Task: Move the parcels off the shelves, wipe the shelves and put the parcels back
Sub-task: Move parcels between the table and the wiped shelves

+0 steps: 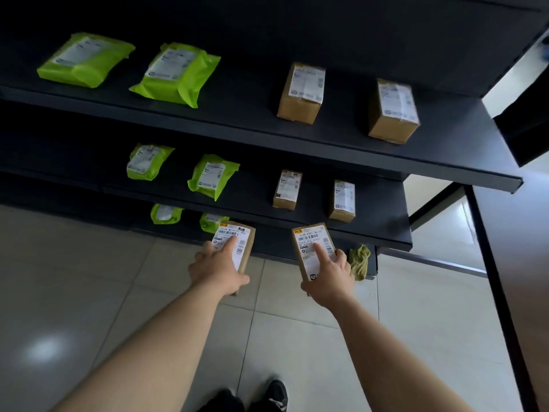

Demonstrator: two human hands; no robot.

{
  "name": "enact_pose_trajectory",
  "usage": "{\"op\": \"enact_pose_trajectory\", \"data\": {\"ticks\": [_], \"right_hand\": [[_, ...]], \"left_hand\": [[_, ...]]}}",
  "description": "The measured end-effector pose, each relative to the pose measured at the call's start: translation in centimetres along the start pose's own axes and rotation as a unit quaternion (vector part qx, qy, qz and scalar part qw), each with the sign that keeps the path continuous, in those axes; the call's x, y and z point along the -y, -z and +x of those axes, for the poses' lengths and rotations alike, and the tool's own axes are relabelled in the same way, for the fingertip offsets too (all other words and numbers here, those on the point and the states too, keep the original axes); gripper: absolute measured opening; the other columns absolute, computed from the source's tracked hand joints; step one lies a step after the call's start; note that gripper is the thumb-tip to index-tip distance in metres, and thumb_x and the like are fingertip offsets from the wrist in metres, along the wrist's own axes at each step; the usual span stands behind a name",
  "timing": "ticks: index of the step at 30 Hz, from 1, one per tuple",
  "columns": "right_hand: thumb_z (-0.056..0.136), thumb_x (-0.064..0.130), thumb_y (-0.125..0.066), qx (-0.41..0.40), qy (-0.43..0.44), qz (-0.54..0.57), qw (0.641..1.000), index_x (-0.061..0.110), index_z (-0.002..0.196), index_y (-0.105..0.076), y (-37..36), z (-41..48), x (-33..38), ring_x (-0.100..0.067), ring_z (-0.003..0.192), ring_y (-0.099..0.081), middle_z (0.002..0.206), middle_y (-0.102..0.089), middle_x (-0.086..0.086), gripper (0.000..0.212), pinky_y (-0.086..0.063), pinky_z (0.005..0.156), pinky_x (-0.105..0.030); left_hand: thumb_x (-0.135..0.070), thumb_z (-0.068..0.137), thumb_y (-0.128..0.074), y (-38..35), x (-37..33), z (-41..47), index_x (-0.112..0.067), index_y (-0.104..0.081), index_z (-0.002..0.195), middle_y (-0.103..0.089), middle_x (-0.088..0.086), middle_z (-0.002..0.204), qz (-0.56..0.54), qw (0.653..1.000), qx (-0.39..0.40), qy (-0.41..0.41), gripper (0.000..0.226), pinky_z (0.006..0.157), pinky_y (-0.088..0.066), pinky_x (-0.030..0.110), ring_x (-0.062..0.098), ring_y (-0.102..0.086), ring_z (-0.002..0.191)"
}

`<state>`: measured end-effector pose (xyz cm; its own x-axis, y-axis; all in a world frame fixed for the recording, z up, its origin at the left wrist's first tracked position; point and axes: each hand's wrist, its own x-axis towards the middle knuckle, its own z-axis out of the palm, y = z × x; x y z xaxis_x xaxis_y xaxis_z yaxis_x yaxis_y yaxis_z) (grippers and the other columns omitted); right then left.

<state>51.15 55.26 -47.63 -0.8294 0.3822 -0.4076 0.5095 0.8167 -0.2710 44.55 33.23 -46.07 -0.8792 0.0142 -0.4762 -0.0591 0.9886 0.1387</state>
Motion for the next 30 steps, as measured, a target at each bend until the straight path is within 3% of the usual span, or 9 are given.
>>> {"op": "enact_pose_trajectory", "data": {"ticks": [16, 21, 30], "right_hand": [[0.067, 0.043, -0.077, 0.016, -0.017, -0.014, 1.000, 0.044, 0.144, -0.016, -21.3, 18.7, -4.6, -0.034, 0.134, -0.027, 0.151, -0.015, -0.011, 0.099, -0.028, 0.109, -0.047], [0.065, 0.040, -0.077, -0.019, -0.022, -0.009, 1.000, 0.043, 0.143, -0.020, -26.5, 24.3, -6.5, -0.034, 0.127, -0.034, 0.143, -0.026, -0.010, 0.096, -0.030, 0.106, -0.047], [0.075, 0.041, -0.073, -0.081, -0.007, 0.007, 0.997, 0.039, 0.147, -0.017, -33.1, 35.5, -10.2, -0.035, 0.133, -0.028, 0.148, -0.018, -0.009, 0.092, -0.027, 0.110, -0.050]], "left_hand": [[-0.049, 0.071, -0.070, -18.9, 0.3, 21.1, -0.044, -0.009, 0.147, -0.026, 0.008, 0.137, -0.015, 0.999, 0.037, -0.036, 0.097, 0.092, -0.038, 0.039, 0.028, -0.039, 0.118], [-0.049, 0.069, -0.072, -24.6, -0.8, 27.7, -0.046, -0.015, 0.145, -0.026, 0.008, 0.133, -0.039, 0.998, 0.010, -0.051, 0.094, 0.088, -0.040, 0.037, 0.028, -0.040, 0.113], [-0.047, 0.071, -0.071, -32.2, -4.4, 39.5, -0.043, -0.013, 0.145, -0.029, 0.011, 0.134, -0.064, 0.993, -0.039, -0.095, 0.094, 0.086, -0.040, 0.042, 0.033, -0.038, 0.117]]}}
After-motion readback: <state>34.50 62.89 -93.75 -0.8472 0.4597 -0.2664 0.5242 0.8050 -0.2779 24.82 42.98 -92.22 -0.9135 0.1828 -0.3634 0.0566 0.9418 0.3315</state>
